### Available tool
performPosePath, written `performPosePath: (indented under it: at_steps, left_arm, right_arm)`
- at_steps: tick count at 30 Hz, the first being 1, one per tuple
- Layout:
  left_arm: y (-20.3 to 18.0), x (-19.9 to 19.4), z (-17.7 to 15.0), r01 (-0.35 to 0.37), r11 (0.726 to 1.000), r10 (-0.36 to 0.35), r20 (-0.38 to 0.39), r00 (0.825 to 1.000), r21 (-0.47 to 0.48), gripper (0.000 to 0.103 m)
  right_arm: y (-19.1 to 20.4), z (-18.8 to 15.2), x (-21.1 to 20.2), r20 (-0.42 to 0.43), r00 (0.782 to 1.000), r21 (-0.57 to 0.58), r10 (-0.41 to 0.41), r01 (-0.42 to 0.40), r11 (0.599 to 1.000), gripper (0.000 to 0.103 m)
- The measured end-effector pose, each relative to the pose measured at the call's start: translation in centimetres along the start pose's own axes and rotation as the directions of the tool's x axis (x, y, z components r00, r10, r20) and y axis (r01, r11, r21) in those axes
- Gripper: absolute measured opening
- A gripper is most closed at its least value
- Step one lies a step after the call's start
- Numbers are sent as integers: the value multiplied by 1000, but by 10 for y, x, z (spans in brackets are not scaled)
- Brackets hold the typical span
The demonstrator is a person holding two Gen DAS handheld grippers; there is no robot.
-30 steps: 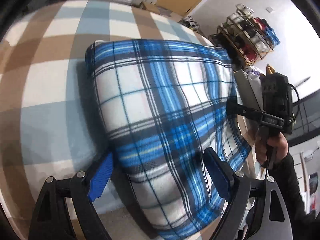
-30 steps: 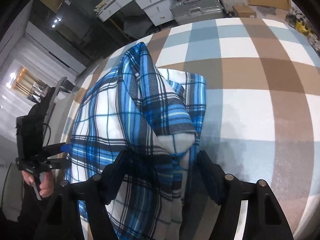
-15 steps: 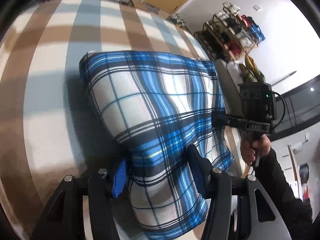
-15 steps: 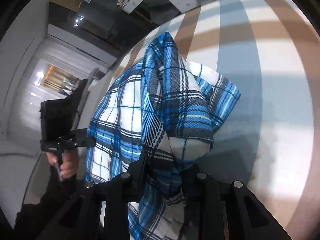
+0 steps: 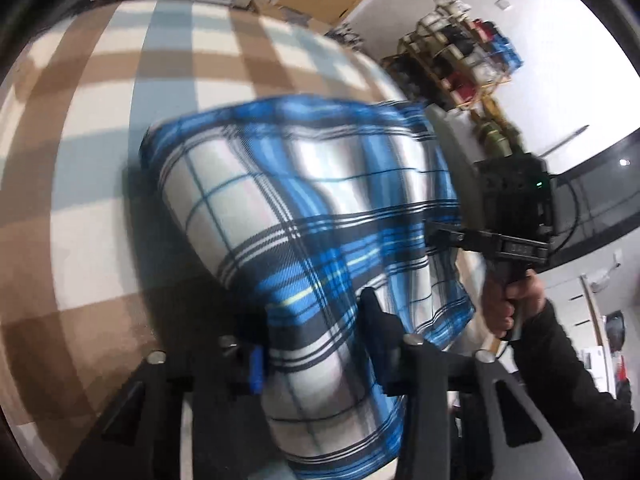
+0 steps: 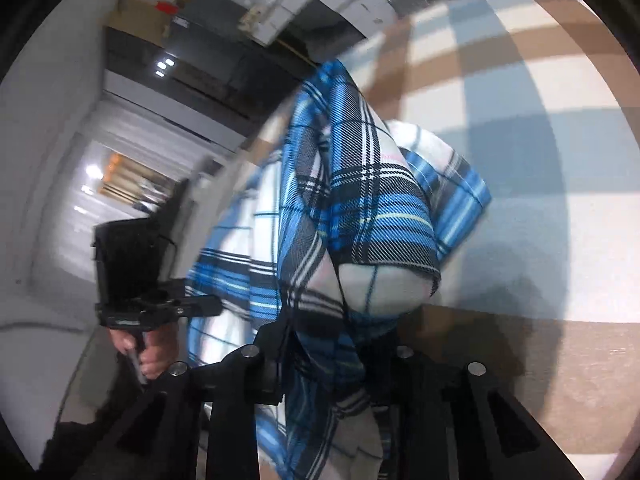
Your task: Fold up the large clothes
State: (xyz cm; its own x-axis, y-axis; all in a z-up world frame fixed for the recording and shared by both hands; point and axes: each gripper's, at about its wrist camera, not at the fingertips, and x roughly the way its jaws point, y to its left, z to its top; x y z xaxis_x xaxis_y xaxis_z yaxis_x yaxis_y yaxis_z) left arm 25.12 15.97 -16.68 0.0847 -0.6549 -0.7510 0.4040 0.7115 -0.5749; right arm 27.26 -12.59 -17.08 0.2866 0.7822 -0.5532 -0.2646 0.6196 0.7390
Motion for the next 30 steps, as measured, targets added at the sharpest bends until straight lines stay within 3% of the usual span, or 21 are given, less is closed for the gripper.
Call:
performPosePath:
  at_steps: [8, 14, 18, 20, 23, 24, 25, 27, 28, 29, 30]
  left_arm:
    - [10, -73, -2, -39, 999, 38, 106, 994, 8, 30]
    - [26, -146, -11, -117, 993, 114, 241, 964, -3, 30]
    - [57, -206, -17, -263, 961, 277, 267, 923, -85, 30]
    - [83, -224, -21, -347, 928, 372, 268, 889, -138, 30]
    - [140, -226, -26, -493, 843, 535, 231, 813, -217, 33]
    - [165, -220, -30, -521, 811, 575, 198, 794, -265, 37]
    - [191, -210, -34, -539, 782, 600, 145, 786, -314, 37]
    - [232, -193, -45, -548, 740, 612, 52, 789, -390, 37]
    - [257, -188, -59, -513, 736, 587, 40, 809, -441, 37]
    - [267, -188, -69, -434, 768, 526, 76, 847, -472, 38]
    - [272, -196, -79, -382, 784, 497, 125, 859, -490, 40]
  right_arm:
    - [65, 18, 8, 70, 991, -64, 117, -113, 992, 27]
    - [143, 49, 49, 90, 971, -143, 223, -209, 967, 27]
    - [209, 69, 112, 35, 960, -192, 279, -268, 944, 27]
    - [237, 71, 155, 4, 961, -214, 276, -269, 939, 28]
    - [260, 67, 227, -24, 969, -216, 246, -245, 945, 30]
    - [263, 63, 252, -57, 973, -209, 223, -230, 950, 32]
    - [264, 58, 281, -102, 980, -220, 169, -188, 957, 32]
    - [262, 47, 320, -173, 983, -255, 68, -111, 961, 32]
    - [262, 42, 330, -194, 981, -299, 22, -80, 951, 33]
    - [261, 37, 326, -194, 981, -325, 15, -78, 942, 35]
    - [260, 36, 319, -193, 981, -348, 10, -78, 934, 37]
